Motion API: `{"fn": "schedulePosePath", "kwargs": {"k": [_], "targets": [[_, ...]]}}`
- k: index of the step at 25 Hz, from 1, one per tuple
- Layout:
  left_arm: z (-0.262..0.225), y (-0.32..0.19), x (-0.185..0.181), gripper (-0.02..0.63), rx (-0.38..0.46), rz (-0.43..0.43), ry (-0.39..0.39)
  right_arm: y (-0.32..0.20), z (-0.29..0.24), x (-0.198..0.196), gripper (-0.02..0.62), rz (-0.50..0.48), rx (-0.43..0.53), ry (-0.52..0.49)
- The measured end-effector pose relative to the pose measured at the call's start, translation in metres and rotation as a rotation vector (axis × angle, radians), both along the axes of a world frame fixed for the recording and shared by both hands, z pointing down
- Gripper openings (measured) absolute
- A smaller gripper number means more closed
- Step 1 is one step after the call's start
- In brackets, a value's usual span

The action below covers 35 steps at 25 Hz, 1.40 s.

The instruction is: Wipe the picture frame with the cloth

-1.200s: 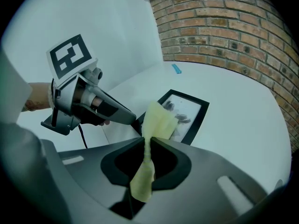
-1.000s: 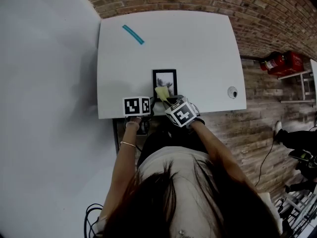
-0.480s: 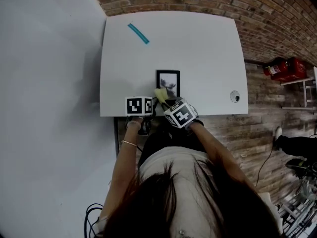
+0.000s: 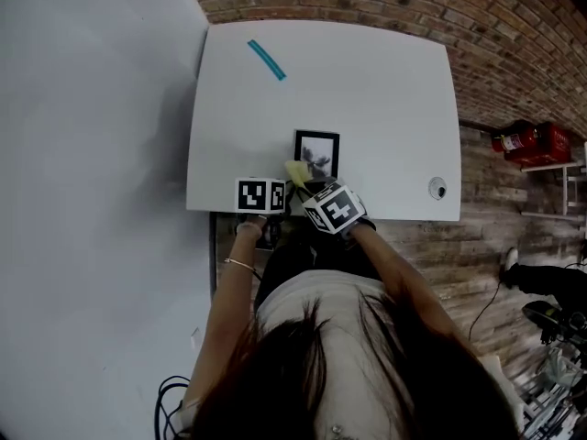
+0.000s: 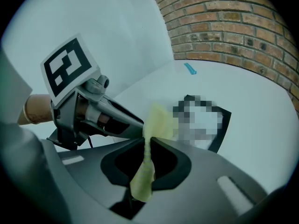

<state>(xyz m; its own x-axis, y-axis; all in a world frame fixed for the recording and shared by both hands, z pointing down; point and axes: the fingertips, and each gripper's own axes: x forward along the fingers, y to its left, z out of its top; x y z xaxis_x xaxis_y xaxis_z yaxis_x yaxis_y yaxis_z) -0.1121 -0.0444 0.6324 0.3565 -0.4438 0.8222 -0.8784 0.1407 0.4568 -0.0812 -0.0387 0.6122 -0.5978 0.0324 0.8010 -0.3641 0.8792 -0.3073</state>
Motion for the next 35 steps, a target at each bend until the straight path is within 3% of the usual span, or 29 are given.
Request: {"fn": "schedulePosePath", "kwargs": {"k": [35], "targets": [[0.000, 0.000, 0.000, 0.138, -0.013, 0.018, 0.008, -0.037, 0.006, -0.028, 0.043, -0.082, 0.006, 0.007]]}}
